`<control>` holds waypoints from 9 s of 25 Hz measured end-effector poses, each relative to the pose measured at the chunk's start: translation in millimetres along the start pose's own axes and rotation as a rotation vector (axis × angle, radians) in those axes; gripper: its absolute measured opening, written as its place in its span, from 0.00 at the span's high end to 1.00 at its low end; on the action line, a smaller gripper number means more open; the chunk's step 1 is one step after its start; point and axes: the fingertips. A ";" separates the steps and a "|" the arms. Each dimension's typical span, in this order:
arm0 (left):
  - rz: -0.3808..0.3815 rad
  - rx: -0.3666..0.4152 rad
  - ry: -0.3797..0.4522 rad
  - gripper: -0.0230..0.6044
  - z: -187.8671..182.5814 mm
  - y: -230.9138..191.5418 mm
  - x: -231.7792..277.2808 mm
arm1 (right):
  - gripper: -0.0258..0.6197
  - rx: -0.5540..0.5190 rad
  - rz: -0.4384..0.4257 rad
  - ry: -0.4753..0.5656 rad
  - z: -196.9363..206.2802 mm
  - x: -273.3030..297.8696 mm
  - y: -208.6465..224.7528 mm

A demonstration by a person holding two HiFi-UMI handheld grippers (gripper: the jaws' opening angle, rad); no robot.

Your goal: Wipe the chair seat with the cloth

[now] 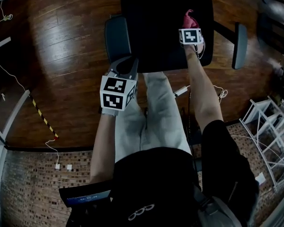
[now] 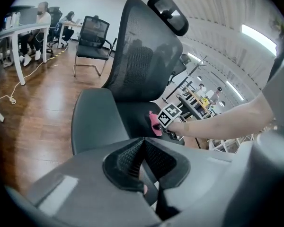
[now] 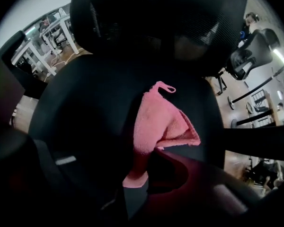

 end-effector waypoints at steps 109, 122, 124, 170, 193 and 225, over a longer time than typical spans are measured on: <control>-0.180 -0.029 0.171 0.97 34.7 -1.1 -17.9 | 0.86 0.136 0.039 0.082 161.7 -37.2 139.7; -0.089 -0.038 0.187 0.97 36.5 8.1 -23.4 | 0.86 -0.119 -0.018 0.093 134.8 -39.7 -27.6; -0.054 -0.022 0.187 0.97 43.0 11.5 -27.3 | 0.86 -0.133 -0.072 0.105 123.4 -44.3 -71.7; 0.080 -0.023 0.054 0.97 111.3 160.6 50.5 | 0.86 0.033 -0.226 0.058 219.8 -24.9 76.7; 0.026 -0.102 0.167 0.97 167.7 123.2 -47.6 | 0.86 -0.164 -0.225 0.124 166.2 -64.4 -162.1; 0.017 0.207 0.482 0.97 -14.8 238.6 -207.4 | 0.86 -0.126 -0.439 0.842 141.4 -509.5 -100.1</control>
Point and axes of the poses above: the fingertips, and each gripper's own axes: x forward along the fingers, y to its right, z out of its underside, and after that the axes turned 7 degrees about z, right-handed
